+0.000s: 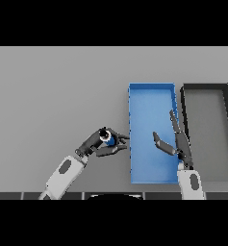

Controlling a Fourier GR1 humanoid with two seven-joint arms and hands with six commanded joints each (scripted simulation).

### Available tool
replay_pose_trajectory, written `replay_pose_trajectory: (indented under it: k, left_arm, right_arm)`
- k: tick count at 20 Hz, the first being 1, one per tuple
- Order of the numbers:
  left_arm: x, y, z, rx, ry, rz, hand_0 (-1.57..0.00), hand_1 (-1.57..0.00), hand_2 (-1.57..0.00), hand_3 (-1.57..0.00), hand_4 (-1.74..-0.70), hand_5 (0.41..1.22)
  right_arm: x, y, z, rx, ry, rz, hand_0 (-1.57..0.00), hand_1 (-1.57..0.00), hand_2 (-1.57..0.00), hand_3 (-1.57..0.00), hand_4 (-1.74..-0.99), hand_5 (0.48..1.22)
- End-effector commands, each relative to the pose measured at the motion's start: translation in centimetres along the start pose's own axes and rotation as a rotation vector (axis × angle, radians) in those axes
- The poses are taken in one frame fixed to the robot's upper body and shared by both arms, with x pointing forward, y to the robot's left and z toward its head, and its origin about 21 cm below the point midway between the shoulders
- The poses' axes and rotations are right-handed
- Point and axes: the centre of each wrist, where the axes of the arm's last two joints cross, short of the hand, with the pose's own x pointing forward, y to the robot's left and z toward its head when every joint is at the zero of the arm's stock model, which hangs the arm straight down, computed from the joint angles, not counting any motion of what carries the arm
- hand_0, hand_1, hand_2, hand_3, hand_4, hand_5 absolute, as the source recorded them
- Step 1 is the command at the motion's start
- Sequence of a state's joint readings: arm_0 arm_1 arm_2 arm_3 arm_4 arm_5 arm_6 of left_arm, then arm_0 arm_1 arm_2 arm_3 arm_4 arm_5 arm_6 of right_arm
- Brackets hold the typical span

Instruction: Pick up the blue pipe and place it into the blue bin.

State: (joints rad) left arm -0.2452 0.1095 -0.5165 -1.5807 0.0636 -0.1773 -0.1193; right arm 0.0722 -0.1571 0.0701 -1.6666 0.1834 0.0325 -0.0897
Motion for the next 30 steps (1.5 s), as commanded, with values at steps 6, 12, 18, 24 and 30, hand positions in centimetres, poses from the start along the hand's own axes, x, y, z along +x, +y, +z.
replay_pose_trajectory:
  k: [6,12,18,24,30]
  left_arm:
    - [0.1,-0.4,-0.7,-0.01,0.044,-0.013,-1.57,-1.57,-1.57,-1.57,-1.47,1.22]
    - [0.0,0.0,-0.7,-0.016,0.041,-0.018,-1.57,-1.57,-1.57,-1.57,-1.47,1.22]
    - [0.1,-0.3,-0.9,-0.034,0.042,-0.012,-1.57,-1.57,-1.57,-1.57,-1.47,1.221]
    - [0.3,-0.4,-0.7,-0.032,0.04,-0.022,-1.57,-1.57,-1.57,-1.57,-1.47,1.221]
    - [-0.1,0.0,-1.0,-0.038,0.048,-0.032,-1.57,-1.57,-1.57,-1.57,-1.47,1.221]
  right_arm:
    - [0.3,-0.6,0.9,-0.022,-0.021,0.031,0.0,0.0,0.0,0.0,-1.139,0.643]
    - [1.8,-0.8,1.8,-0.045,-0.041,0.07,0.0,0.0,-0.02,0.0,-1.187,0.642]
    - [7.2,-3.1,-0.3,0.28,-0.16,-0.21,0.0,-0.02,-0.12,0.0,-1.224,0.6]
    - [13.7,-2.3,-2.8,0.568,-0.246,-0.125,0.0,-0.01,-0.09,0.0,-1.27,0.558]
    - [17.1,1.1,-4.7,0.763,-0.301,-0.06,0.0,0.0,-0.04,0.0,-1.3,0.56]
